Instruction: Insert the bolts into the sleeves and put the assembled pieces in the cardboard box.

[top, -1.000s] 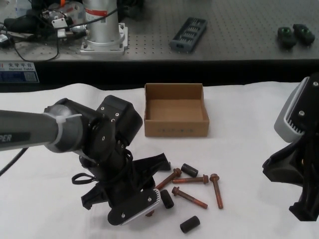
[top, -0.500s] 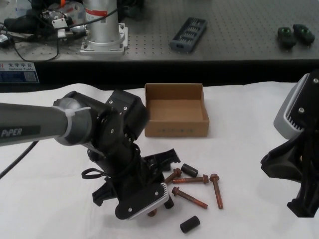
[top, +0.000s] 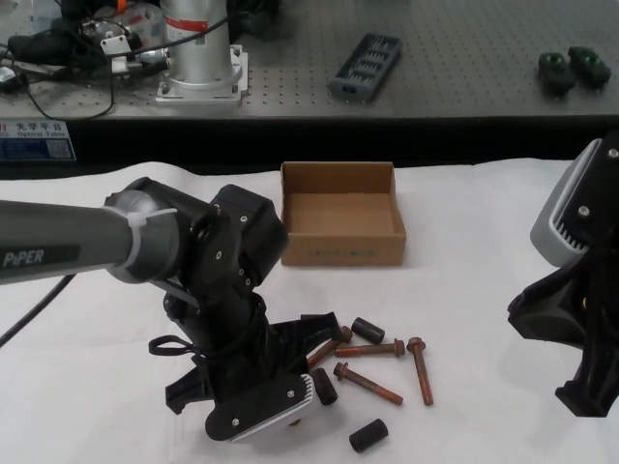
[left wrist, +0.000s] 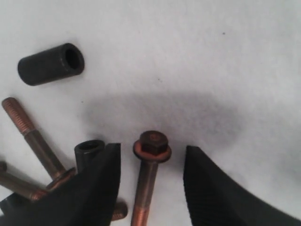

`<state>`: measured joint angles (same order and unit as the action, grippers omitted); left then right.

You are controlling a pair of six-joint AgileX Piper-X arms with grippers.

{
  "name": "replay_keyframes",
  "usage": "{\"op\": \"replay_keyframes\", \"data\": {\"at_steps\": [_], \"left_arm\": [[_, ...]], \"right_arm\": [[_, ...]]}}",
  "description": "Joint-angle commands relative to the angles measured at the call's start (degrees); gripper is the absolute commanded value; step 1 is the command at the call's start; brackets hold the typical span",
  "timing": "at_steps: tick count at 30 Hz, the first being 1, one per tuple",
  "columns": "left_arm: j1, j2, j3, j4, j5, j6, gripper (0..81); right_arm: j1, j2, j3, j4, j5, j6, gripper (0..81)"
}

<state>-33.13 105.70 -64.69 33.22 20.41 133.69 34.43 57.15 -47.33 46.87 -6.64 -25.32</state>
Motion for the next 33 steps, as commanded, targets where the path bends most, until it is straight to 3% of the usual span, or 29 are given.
{"op": "replay_keyframes", "data": {"at_steps": [1, 15, 18, 23, 29, 33], "left_arm": [[-0.2, 1.08, -0.6, -0.06, 0.89, 3.04, 28.6], [-0.2, 4.56, -0.6, -5.15, -0.83, 2.93, 28.1], [-0.2, 4.56, -0.6, -5.15, -3.41, 2.63, 21.2], [-0.2, 4.56, -0.6, -5.15, -6.43, 2.64, 2.2], [-0.44, 4.56, -0.6, -5.31, -7.77, 2.3, 0.6], [-1.19, 4.4, -0.6, -8.55, -12.43, -7.18, 0.6]], "right_arm": [[-0.25, -0.58, -0.01, -0.93, -0.32, -0.41, 1.8], [-0.25, -0.58, -0.01, -1.01, -0.32, -0.41, 1.8], [-0.25, -0.58, -0.01, -1.01, -0.32, -0.41, 1.8], [-0.25, -0.58, -0.01, -1.01, -0.32, -0.41, 1.8], [-0.25, -0.58, -0.01, -1.01, -0.32, -0.41, 1.8], [-0.25, -0.58, -0.01, -1.01, -0.32, -0.41, 1.8]]}}
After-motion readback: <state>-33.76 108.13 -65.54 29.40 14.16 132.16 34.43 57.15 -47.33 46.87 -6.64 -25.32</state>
